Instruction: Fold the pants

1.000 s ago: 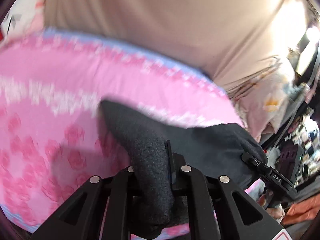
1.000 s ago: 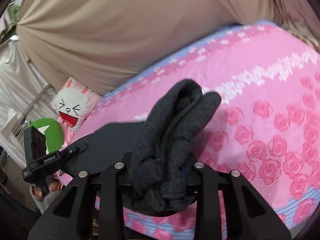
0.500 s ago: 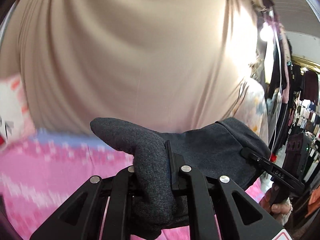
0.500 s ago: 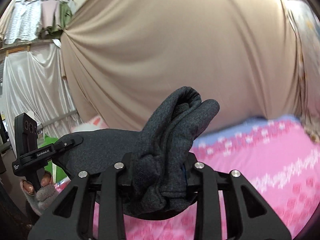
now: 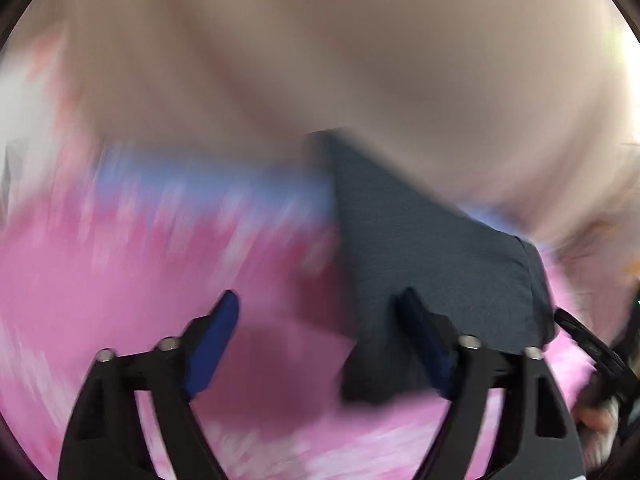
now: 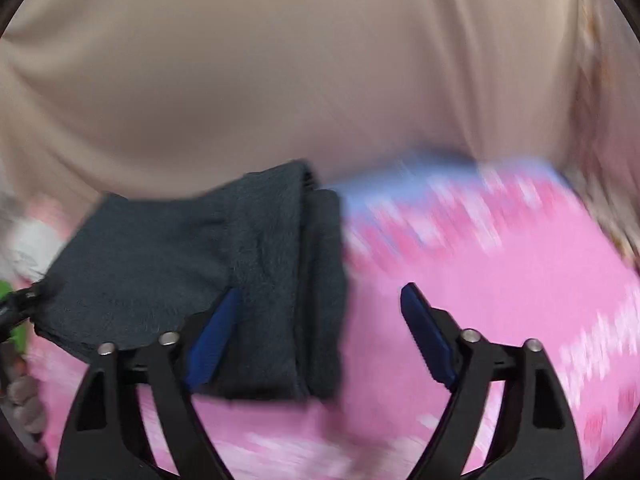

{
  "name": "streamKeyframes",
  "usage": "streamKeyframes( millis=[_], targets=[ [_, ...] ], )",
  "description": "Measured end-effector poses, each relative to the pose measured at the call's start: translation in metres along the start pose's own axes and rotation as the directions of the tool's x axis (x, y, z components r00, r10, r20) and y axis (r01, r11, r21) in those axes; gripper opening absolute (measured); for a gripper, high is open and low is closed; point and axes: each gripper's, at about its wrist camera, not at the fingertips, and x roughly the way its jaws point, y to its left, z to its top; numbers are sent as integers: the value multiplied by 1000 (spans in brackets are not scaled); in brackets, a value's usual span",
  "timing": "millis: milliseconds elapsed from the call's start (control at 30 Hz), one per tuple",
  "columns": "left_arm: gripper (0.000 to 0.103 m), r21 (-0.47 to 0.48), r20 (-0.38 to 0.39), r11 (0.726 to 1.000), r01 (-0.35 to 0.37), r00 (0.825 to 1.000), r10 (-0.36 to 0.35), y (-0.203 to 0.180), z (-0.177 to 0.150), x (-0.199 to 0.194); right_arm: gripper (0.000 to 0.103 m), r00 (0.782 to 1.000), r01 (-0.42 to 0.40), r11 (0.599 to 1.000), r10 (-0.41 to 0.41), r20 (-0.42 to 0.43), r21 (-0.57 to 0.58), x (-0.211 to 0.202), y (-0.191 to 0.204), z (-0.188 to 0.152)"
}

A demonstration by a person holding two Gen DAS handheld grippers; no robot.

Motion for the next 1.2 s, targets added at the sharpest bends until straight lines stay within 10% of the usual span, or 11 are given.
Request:
streamKeyframes(
  millis=[67, 200, 467, 567, 633, 733, 833, 967, 1000, 1067, 1200],
  targets=[
    [61, -105, -111, 994, 29, 993, -40, 33, -25, 33, 61, 997, -70, 995, 73, -36, 73, 6, -24, -26],
    [61, -127, -66, 991, 27, 997, -36, 38, -29, 28, 65, 997, -81, 996, 81, 0, 26, -8, -11, -21],
    [85, -186, -129, 982, 40, 990, -65, 9, -13, 72, 81, 993, -83, 996, 86, -82, 39, 52, 8, -8],
    [84, -158, -81, 987, 13, 996, -27, 3, -15, 71, 36, 992, -111, 994, 110, -68, -13, 52, 21, -2],
    [52, -128, -79, 990, 58, 995, -68, -6, -15, 69, 28, 998, -68, 993, 68, -9, -94, 37, 36, 7],
    [61, -66, -43, 998, 16, 999, -19, -18, -16, 60, 7, 995, 6, 993, 6, 103, -119, 16, 37, 19],
    [75, -68, -22, 997, -48, 999, 47, -15, -23, 59, 15, 984, 173, 982, -168, 61, -79, 40, 8, 17],
    [76, -67, 83, 995, -71, 994, 77, -13, -26, 34, 18, 992, -124, 988, 124, -1, 95, 25, -6, 11],
    [79, -63, 105, 995, -81, 991, 88, -14, -26, 30, 34, 988, -151, 986, 152, -5, 72, 22, 3, 10],
    [83, -39, 128, 996, -84, 988, 88, -18, -29, 25, 64, 984, -174, 985, 174, -29, 12, 25, 25, 8],
    [84, 6, 130, 995, -105, 986, 103, -27, -33, 27, 62, 988, -115, 993, 110, -110, -34, 56, 40, -5]
  ],
)
